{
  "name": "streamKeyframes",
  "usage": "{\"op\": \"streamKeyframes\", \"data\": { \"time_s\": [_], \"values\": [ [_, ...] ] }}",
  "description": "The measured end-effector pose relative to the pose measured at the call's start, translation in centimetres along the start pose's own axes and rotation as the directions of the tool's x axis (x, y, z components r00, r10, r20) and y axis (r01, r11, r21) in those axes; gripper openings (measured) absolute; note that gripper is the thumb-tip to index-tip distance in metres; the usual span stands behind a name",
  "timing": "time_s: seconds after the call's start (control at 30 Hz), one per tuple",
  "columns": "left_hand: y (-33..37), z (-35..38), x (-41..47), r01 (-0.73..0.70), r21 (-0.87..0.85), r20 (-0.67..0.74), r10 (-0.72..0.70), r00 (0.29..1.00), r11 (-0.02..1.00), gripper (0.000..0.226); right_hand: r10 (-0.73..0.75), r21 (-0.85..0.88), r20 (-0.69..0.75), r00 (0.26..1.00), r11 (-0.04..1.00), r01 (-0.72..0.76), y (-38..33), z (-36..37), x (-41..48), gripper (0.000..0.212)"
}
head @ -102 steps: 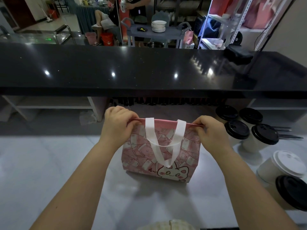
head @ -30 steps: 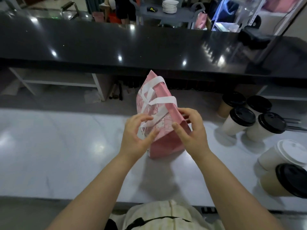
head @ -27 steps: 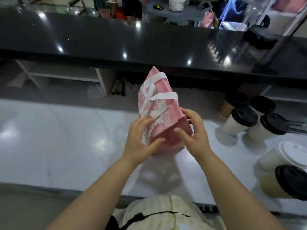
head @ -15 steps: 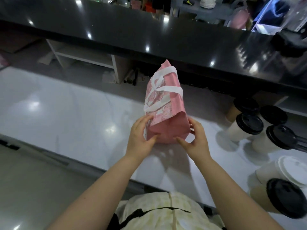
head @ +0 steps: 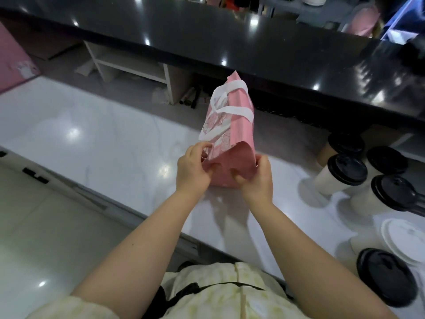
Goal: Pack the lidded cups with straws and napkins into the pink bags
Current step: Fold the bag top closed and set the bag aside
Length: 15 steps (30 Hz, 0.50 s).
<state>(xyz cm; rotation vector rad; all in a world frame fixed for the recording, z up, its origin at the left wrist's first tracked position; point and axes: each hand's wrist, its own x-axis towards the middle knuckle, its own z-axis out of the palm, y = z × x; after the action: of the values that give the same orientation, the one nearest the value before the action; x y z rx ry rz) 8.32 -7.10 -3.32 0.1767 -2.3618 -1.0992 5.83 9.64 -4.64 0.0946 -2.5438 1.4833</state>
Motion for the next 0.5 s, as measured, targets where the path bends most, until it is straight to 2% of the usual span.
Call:
{"op": "streamKeyframes", "data": {
  "time_s": [0.23,0.37,0.5],
  "values": [
    [-0.4,0.8,-1.6,0.171,-0.051,0.017,-0.171,0.985,0.984,0.053,0.021,0.003,-0.029,0.999,1.000,-0.021,0.4,-0.4,-0.4,0.042],
    [-1.4,0.6,-3.3,0.244,-0.094,-0.002,-0.245,0.970,0.965,0.033,0.027,0.063,-0.025,0.999,0.998,-0.025,1.3,-0.6,-1.4,0.035],
    [-2.0,0.6,-3.4,0.338,-0.138,0.018,-0.339,0.941,0.931,0.019,0.093,0.112,-0.053,0.994,0.990,-0.086,1.6,-0.7,-1.8,0.033]
  ]
}}
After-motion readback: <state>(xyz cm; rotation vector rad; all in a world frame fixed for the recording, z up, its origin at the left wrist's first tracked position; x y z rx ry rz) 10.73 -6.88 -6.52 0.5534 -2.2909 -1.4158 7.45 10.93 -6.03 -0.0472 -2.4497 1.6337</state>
